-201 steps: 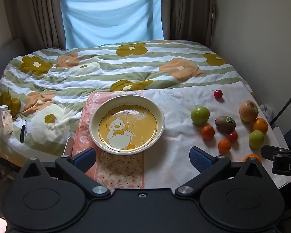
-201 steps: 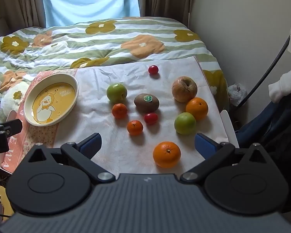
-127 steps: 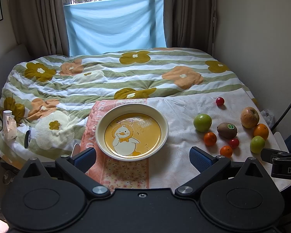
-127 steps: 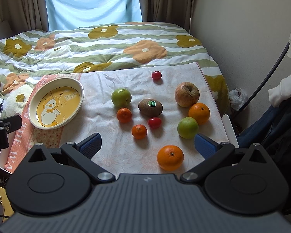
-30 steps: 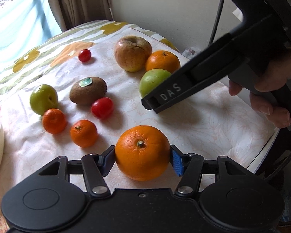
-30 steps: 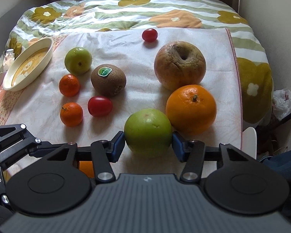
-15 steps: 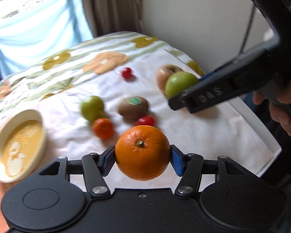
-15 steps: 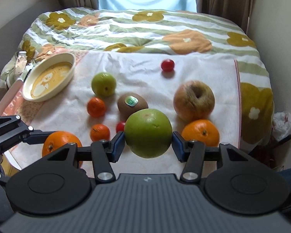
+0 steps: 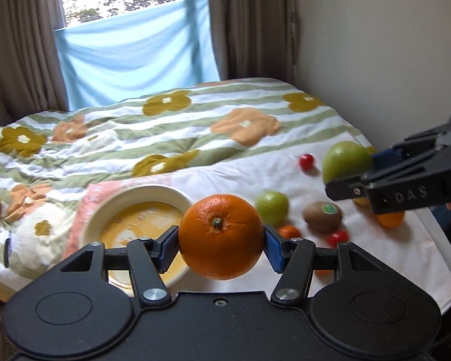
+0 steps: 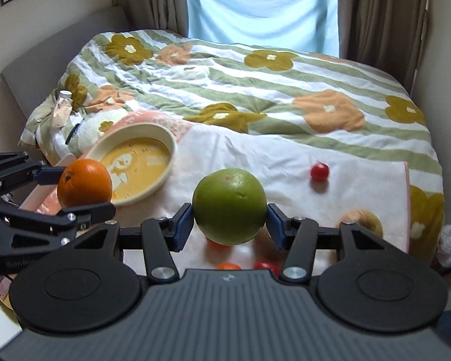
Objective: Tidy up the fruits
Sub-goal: 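Carry the orange into the duck bowl and open the left gripper while the right carries the apple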
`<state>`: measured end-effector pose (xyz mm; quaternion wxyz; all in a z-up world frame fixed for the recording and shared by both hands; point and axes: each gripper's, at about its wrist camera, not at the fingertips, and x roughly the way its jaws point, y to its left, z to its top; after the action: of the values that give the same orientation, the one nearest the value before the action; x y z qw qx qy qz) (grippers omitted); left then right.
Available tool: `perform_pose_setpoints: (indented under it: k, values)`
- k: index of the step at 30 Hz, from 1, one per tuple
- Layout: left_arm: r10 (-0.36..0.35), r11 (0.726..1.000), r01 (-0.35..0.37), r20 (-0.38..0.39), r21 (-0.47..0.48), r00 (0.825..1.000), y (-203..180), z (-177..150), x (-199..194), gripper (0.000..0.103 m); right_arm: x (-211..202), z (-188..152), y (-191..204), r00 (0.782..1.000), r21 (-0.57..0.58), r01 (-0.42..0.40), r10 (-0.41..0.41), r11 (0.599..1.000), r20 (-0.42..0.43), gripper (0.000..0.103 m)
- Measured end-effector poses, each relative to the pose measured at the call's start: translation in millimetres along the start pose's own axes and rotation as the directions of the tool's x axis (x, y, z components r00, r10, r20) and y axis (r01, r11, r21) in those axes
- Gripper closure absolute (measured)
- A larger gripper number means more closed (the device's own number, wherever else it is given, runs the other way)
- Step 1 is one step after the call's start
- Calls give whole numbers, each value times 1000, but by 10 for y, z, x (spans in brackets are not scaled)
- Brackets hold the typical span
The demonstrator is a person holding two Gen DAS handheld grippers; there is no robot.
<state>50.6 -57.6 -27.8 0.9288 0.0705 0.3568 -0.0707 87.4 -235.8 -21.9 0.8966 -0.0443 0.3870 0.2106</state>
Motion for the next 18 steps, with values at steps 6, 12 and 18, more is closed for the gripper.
perform_pose_setpoints:
  k: [6,12,18]
  values:
    - [42,999,-42,3,-24,999,611,167,186,40,347,273,374,1000,-9,-17,17,1000,-4,36]
    - [37,999,-37,-27,-17,999,1077,264,593,40,796,482,660,999,5,-21,21,1000,-25,36]
    - [1,1000,-1,-75,12,997,1364,268,1093,40,1209,600,837,999,23,1,0,1000,-48,36]
